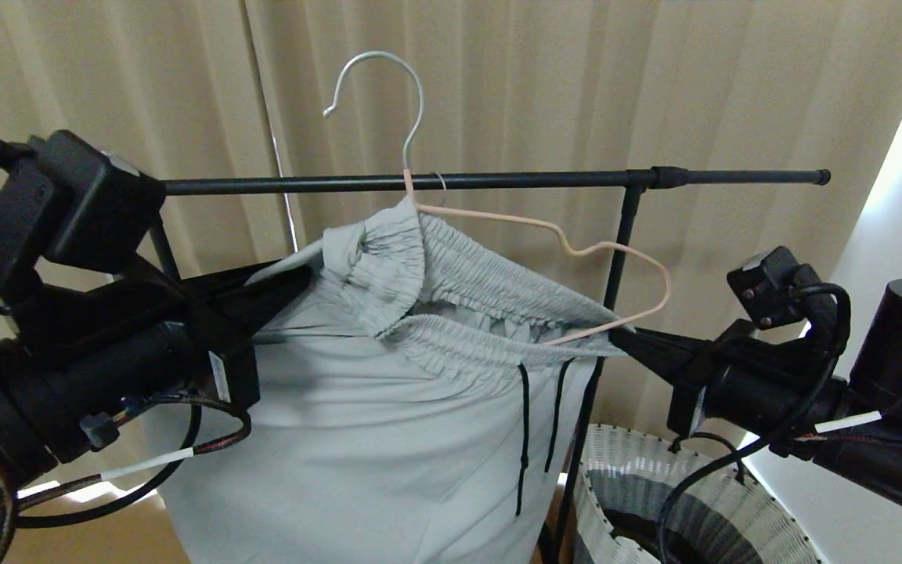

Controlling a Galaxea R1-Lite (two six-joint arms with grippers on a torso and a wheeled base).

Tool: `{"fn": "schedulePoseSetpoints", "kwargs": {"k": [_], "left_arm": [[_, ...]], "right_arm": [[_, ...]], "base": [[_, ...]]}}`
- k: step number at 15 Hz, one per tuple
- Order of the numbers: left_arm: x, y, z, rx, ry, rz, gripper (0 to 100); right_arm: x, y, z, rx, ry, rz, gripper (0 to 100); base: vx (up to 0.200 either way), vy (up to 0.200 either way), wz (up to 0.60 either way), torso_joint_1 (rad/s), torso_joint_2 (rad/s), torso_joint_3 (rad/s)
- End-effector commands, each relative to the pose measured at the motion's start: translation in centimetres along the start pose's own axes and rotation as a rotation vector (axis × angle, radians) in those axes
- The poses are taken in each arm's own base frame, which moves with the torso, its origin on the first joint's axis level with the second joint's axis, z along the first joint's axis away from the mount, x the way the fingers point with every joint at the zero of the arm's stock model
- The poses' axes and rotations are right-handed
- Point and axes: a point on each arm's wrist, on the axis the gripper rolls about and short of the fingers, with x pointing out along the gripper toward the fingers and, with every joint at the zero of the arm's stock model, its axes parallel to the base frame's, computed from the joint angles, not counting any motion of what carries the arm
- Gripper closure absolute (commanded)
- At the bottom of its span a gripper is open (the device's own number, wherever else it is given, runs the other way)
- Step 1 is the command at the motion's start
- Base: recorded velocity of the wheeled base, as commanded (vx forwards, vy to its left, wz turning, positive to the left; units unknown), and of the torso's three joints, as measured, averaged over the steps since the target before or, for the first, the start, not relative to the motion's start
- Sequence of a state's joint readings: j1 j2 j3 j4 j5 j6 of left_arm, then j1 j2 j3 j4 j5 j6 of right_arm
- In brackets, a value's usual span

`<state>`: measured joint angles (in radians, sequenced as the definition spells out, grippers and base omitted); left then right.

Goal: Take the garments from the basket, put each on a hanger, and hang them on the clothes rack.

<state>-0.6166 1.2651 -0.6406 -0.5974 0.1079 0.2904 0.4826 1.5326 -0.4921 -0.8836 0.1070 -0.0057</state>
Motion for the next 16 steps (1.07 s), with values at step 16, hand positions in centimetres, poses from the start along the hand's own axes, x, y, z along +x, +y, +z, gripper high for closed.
{"fn": "schedulePoseSetpoints", "kwargs": {"k": [16], "left_arm": [[-0.2,1.6,-3.8,0.193,0.173,0.188,100]], "right_arm": [[-0.5,0.4,0.4,0.002,-0.017,0.025,100]], "base": [[0.0,0.0,0.0,0.0,0.0,0.0]]}}
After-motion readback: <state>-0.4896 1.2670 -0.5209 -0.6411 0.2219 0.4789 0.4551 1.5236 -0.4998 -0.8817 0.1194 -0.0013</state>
